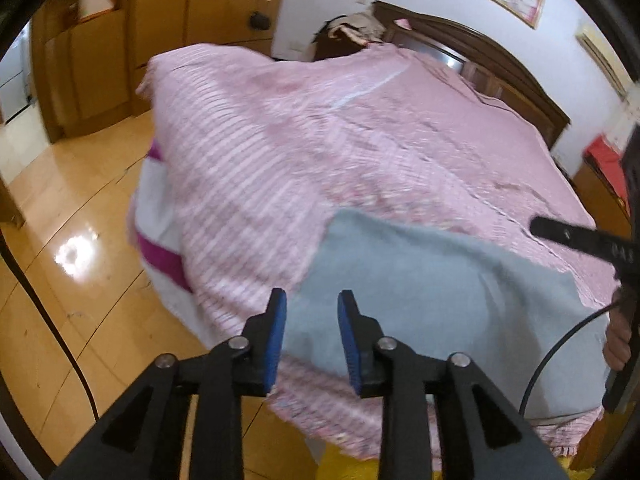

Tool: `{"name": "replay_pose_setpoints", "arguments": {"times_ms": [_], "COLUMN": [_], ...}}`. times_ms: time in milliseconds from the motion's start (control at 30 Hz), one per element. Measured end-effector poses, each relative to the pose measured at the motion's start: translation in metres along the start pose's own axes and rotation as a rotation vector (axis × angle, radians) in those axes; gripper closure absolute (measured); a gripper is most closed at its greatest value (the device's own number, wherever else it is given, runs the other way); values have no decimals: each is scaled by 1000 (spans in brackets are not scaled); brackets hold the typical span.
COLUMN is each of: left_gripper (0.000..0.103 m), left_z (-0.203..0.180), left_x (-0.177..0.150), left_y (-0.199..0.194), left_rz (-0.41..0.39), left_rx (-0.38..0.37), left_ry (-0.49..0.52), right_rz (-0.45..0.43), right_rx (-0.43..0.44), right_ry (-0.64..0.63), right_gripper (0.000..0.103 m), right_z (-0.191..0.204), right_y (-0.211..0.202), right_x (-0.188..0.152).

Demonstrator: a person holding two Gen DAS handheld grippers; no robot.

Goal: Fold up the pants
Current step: 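Open both tools and lay the leg fabric flat over the pants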

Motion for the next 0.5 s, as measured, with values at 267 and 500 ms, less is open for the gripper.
{"name": "replay_pose_setpoints", "arguments": {"times_ms": [267,500], "left_gripper": [69,67], "left_z": [-40,-58], "left_x": [18,25], "left_y": [19,40], "left_rz": [16,42], "left_rx": [-38,-37], "left_ry": [73,91], "right_rz": [-79,-115], "right_rx": [-142,-247], "right_ry": [143,208], "right_gripper": [72,71], "right_z": [-92,-156], "right_y": [-53,-67], "right_x": [-13,-9]}}
Point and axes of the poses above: each gripper's, at about its wrist camera, not at the fingertips, and y roughly the way its jaws point, z to its left, x to its top, the point moved 5 cm from there along y, roughly the way its jaws point, and after that the axes turned 10 degrees about y, right-handed, at the moved point
